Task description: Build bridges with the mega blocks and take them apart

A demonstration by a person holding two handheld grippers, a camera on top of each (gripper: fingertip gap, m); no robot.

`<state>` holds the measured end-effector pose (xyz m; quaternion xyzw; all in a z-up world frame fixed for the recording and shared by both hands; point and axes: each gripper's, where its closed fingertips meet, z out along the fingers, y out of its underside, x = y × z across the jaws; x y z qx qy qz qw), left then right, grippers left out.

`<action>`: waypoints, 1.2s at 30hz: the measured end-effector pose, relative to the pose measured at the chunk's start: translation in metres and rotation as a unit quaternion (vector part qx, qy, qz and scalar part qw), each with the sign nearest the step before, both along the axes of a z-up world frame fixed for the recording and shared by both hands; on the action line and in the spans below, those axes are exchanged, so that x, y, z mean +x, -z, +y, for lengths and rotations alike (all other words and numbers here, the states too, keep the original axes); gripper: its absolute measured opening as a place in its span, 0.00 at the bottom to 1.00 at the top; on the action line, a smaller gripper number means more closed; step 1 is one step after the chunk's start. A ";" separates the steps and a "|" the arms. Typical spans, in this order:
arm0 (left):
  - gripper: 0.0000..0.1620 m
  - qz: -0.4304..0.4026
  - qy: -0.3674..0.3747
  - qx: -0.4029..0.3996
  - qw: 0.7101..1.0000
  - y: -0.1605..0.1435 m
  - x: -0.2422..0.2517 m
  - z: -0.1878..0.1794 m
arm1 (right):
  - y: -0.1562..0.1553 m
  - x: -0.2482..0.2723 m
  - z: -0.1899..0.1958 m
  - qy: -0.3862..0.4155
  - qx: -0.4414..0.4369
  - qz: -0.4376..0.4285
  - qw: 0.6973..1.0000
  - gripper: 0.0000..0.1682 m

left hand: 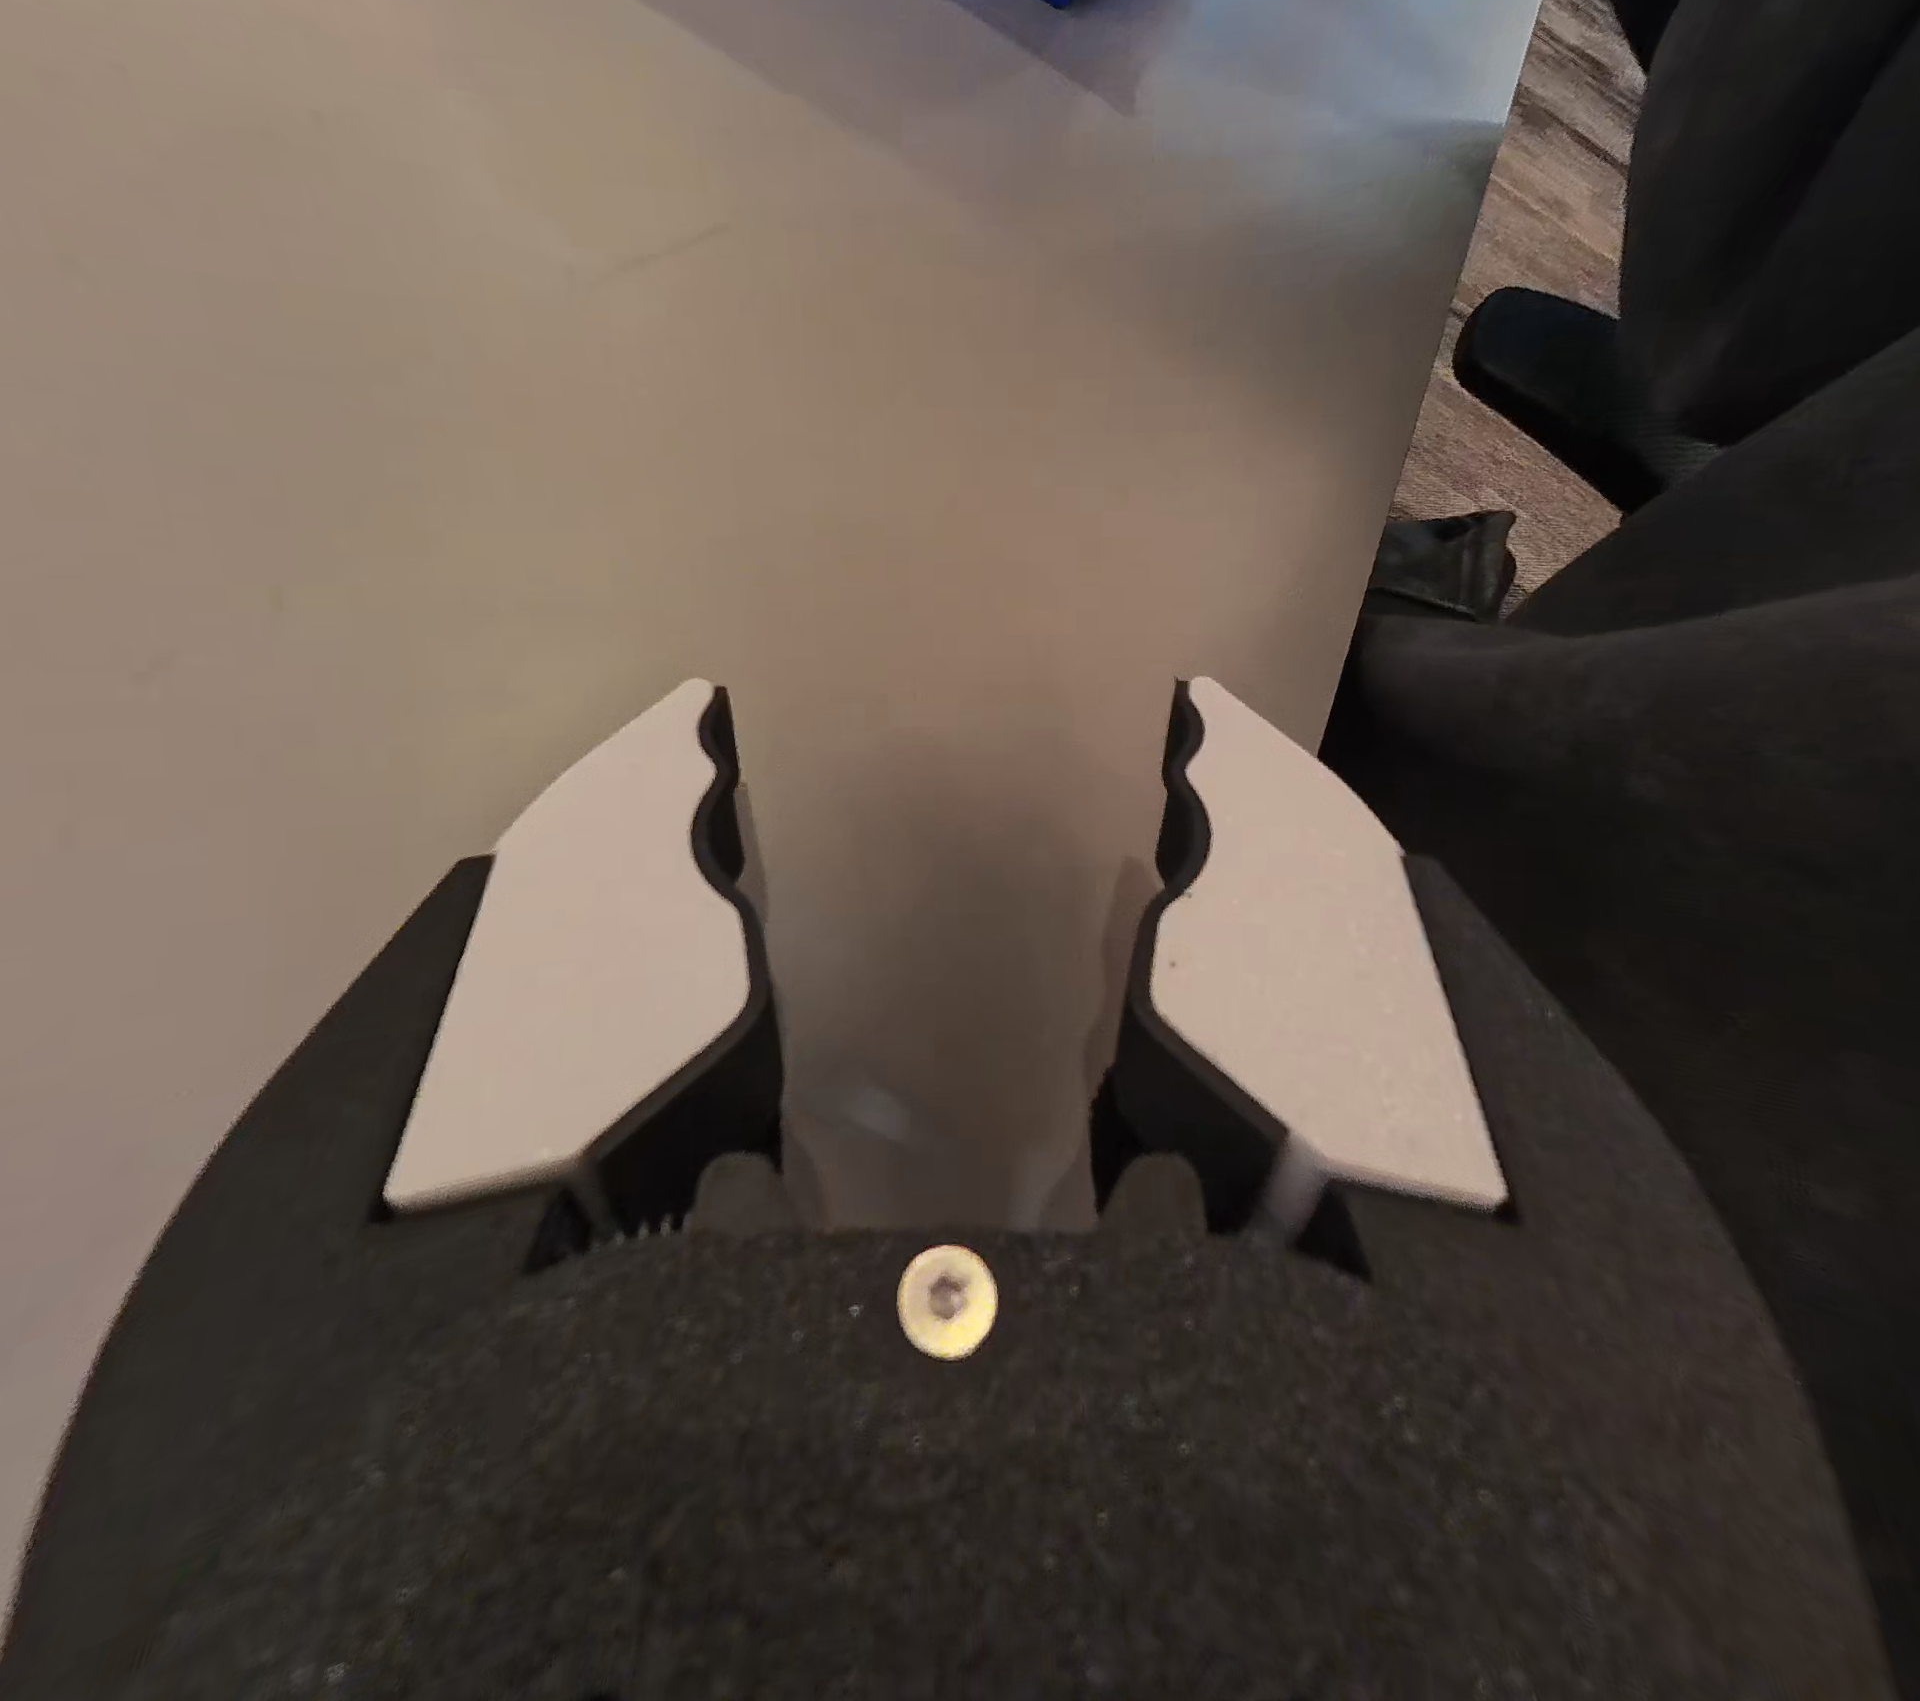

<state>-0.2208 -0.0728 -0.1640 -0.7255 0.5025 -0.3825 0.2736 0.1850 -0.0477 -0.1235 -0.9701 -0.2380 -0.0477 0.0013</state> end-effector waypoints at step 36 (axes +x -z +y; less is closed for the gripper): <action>0.48 -0.018 -0.055 0.000 0.998 -0.008 -0.005 0.021 | -0.115 -0.225 0.053 -0.105 0.423 0.416 0.798 0.45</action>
